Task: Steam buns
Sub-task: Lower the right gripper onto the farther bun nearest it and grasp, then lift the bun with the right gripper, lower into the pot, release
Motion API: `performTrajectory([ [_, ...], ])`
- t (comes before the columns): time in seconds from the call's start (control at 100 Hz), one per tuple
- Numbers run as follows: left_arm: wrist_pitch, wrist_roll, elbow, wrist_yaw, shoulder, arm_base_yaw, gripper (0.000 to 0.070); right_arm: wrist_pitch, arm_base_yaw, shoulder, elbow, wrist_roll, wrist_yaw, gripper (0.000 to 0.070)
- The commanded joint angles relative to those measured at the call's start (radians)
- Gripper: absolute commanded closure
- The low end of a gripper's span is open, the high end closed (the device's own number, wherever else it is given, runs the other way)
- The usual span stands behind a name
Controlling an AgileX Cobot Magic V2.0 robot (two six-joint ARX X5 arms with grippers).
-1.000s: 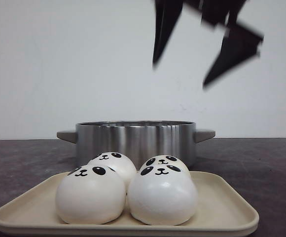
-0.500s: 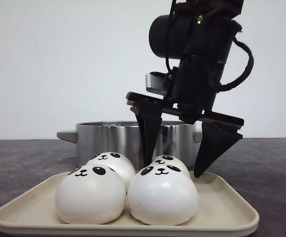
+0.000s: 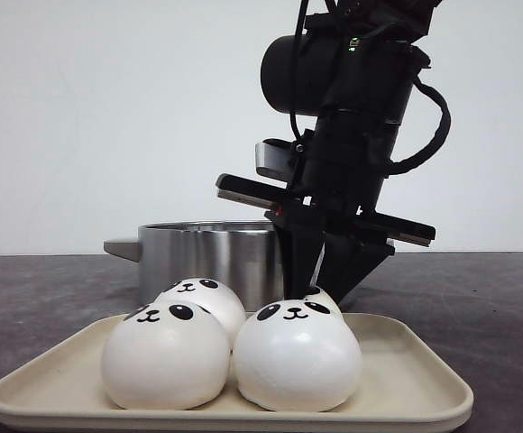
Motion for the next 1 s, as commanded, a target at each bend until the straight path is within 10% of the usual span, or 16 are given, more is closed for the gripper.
performTrajectory([
  [0.0,0.010,0.006,0.014,-0.005,0.005,-0.007,0.0024,-0.026,0.016,-0.001,0.016,0.011,0.014,0.0697],
  [0.29,0.012,0.006,0.014,-0.016,0.005,-0.008,0.0024,-0.115,0.083,-0.251,0.167,-0.026,0.003,0.0697],
  [0.47,0.013,0.006,0.014,-0.025,0.005,-0.008,0.0023,-0.085,0.080,-0.306,0.376,-0.094,0.183,0.0697],
  [0.99,0.011,0.006,0.014,-0.032,0.005,-0.008,0.0023,-0.018,-0.100,0.059,0.557,-0.213,0.230,0.0697],
])
